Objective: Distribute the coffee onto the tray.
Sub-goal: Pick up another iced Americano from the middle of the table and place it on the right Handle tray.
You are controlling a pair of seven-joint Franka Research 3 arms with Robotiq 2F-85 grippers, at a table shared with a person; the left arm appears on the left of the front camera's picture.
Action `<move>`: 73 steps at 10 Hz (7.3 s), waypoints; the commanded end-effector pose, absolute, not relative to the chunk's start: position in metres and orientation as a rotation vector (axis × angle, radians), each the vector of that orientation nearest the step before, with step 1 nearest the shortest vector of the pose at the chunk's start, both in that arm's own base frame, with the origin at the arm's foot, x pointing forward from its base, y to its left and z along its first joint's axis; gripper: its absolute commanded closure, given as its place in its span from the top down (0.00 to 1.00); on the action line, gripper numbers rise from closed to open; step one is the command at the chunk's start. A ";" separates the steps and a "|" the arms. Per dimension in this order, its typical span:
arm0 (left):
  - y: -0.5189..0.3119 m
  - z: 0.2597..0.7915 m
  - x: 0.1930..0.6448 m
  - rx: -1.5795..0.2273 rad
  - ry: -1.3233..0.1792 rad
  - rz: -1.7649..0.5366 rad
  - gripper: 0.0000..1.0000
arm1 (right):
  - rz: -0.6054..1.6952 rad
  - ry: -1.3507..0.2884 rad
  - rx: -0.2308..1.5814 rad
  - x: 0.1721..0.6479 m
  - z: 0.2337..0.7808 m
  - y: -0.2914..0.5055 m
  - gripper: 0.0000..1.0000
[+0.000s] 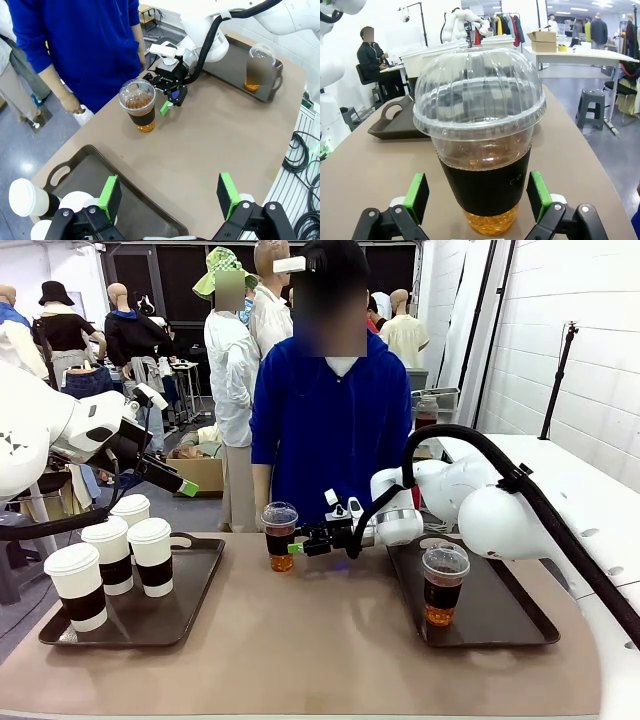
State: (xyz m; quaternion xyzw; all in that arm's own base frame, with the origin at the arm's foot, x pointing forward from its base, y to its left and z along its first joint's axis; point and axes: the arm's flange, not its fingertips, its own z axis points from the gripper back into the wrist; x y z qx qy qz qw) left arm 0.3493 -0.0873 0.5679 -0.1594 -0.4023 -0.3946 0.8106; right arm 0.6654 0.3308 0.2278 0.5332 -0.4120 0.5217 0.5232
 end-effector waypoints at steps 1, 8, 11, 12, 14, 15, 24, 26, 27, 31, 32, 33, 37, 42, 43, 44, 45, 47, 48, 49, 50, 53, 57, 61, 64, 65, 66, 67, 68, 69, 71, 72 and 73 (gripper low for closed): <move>-0.086 0.567 0.350 -0.348 -0.861 -0.841 1.00 | 1.248 -0.953 1.276 0.677 0.228 0.341 1.00; -0.086 0.567 0.350 -0.348 -0.861 -0.841 1.00 | 1.270 -0.920 1.308 0.684 0.228 0.370 1.00; -0.086 0.567 0.350 -0.348 -0.861 -0.841 1.00 | 1.265 -0.905 1.316 0.687 0.226 0.382 1.00; -0.086 0.567 0.350 -0.348 -0.861 -0.841 1.00 | 1.259 -0.880 1.322 0.687 0.227 0.383 0.87; -0.086 0.567 0.350 -0.348 -0.861 -0.841 1.00 | 1.263 -0.906 1.342 0.685 0.228 0.378 0.69; -0.086 0.567 0.350 -0.348 -0.861 -0.841 1.00 | 1.269 -0.902 1.336 0.682 0.231 0.377 0.69; -0.086 0.567 0.350 -0.348 -0.861 -0.841 1.00 | 1.346 -0.916 1.339 0.666 0.340 0.260 0.69; -0.086 0.567 0.350 -0.348 -0.861 -0.841 1.00 | 1.330 -0.924 1.324 0.664 0.346 0.206 0.69; -0.086 0.567 0.350 -0.348 -0.861 -0.841 1.00 | 1.313 -0.952 1.297 0.661 0.348 0.180 0.69; -0.086 0.567 0.350 -0.348 -0.861 -0.841 1.00 | 1.256 -0.997 1.238 0.650 0.340 0.114 0.69; -0.086 0.567 0.350 -0.348 -0.861 -0.841 1.00 | 1.240 -0.985 1.240 0.651 0.337 0.116 0.69; -0.086 0.567 0.350 -0.348 -0.861 -0.841 1.00 | 1.241 -0.973 1.248 0.652 0.337 0.126 0.69; -0.086 0.567 0.350 -0.348 -0.861 -0.841 1.00 | 1.253 -0.951 1.224 0.656 0.324 0.109 0.69; -0.086 0.567 0.350 -0.348 -0.861 -0.841 1.00 | 1.205 -1.070 1.188 0.642 0.307 0.056 0.69; -0.086 0.567 0.350 -0.348 -0.861 -0.841 1.00 | 1.194 -1.087 1.188 0.639 0.300 0.049 0.69; -0.086 0.567 0.350 -0.348 -0.861 -0.841 1.00 | 1.192 -1.108 1.192 0.635 0.294 0.044 0.69; -0.086 0.567 0.350 -0.348 -0.861 -0.841 1.00 | 1.187 -1.133 1.195 0.632 0.287 0.038 0.69; -0.086 0.567 0.350 -0.348 -0.861 -0.841 1.00 | 1.162 -1.188 1.210 0.630 0.273 0.030 0.69; -0.086 0.567 0.350 -0.348 -0.861 -0.841 1.00 | 1.154 -1.189 1.218 0.629 0.267 0.028 0.69; -0.086 0.567 0.350 -0.348 -0.861 -0.841 1.00 | 1.145 -1.177 1.227 0.628 0.262 0.025 0.69; -0.086 0.567 0.350 -0.348 -0.861 -0.841 1.00 | 1.141 -1.182 1.221 0.626 0.258 0.020 0.69; -0.086 0.567 0.350 -0.348 -0.861 -0.841 1.00 | 1.124 -1.169 1.207 0.626 0.247 0.010 0.69; -0.086 0.567 0.350 -0.348 -0.861 -0.841 1.00 | 1.118 -1.154 1.204 0.629 0.228 0.004 0.69; -0.086 0.567 0.350 -0.348 -0.861 -0.841 1.00 | 1.119 -1.157 1.190 0.635 0.218 0.008 0.69; -0.086 0.567 0.350 -0.348 -0.861 -0.841 1.00 | 1.120 -1.127 1.180 0.633 0.219 0.006 0.89; -0.086 0.567 0.350 -0.348 -0.861 -0.841 1.00 | 1.112 -1.123 1.187 0.633 0.220 0.006 1.00; -0.086 0.567 0.350 -0.348 -0.861 -0.841 1.00 | 1.106 -1.114 1.189 0.632 0.220 0.005 1.00; -0.086 0.567 0.350 -0.348 -0.861 -0.841 1.00 | 1.100 -1.107 1.186 0.631 0.220 0.003 1.00; -0.086 0.567 0.350 -0.348 -0.861 -0.841 1.00 | 1.089 -1.108 1.183 0.629 0.221 0.000 1.00; -0.086 0.567 0.350 -0.348 -0.861 -0.841 1.00 | 1.082 -1.106 1.181 0.628 0.221 -0.004 1.00; -0.086 0.567 0.350 -0.348 -0.861 -0.841 1.00 | 1.051 -1.117 1.174 0.623 0.220 -0.016 1.00; -0.086 0.567 0.350 -0.348 -0.861 -0.841 1.00 | 1.032 -1.122 1.158 0.619 0.219 -0.025 1.00; -0.086 0.567 0.350 -0.348 -0.861 -0.841 1.00 | 1.019 -1.125 1.142 0.615 0.219 -0.034 1.00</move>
